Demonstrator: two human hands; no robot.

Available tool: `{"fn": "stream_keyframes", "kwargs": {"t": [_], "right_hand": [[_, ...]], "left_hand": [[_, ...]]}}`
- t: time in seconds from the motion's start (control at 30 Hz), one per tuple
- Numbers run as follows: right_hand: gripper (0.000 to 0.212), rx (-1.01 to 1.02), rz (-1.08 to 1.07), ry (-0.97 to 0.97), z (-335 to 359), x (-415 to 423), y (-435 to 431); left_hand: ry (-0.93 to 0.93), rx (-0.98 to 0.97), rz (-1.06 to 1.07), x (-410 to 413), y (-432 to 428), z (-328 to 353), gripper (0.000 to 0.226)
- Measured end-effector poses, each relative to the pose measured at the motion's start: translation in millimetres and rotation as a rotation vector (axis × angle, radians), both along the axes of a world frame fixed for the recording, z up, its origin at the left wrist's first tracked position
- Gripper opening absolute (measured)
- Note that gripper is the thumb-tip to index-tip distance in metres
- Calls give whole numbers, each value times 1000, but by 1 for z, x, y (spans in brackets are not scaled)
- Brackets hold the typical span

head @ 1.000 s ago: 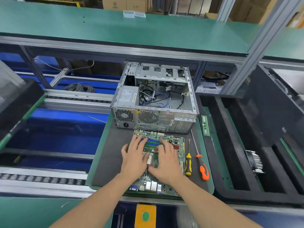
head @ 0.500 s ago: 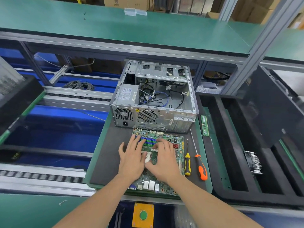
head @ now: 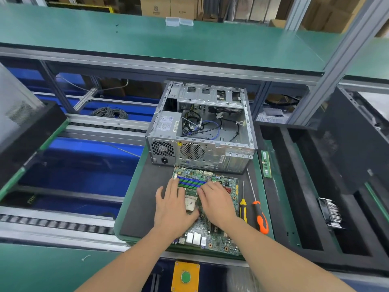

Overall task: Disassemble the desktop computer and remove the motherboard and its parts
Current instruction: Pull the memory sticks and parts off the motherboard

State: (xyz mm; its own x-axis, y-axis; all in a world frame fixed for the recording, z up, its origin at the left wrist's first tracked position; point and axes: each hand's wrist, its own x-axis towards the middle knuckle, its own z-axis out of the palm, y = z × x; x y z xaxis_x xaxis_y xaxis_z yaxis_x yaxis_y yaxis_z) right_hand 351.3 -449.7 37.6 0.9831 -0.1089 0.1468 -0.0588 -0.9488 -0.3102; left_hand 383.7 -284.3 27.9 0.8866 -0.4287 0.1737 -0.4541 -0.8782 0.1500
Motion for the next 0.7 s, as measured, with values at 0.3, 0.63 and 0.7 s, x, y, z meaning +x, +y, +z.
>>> {"fn": "stream_keyframes", "kwargs": {"t": [0.3,0.63,0.7], "right_hand": [[41,27,-31,12,3,-1,1],[43,33,-48,58,3,-2,2],[43,53,-51,61,4,-3,2]], "left_hand": [[3,111,21,2,-5,2,61],[-4,124,40,7,-8,-4,57],[8,129,36,7,-8,-6,59]]}}
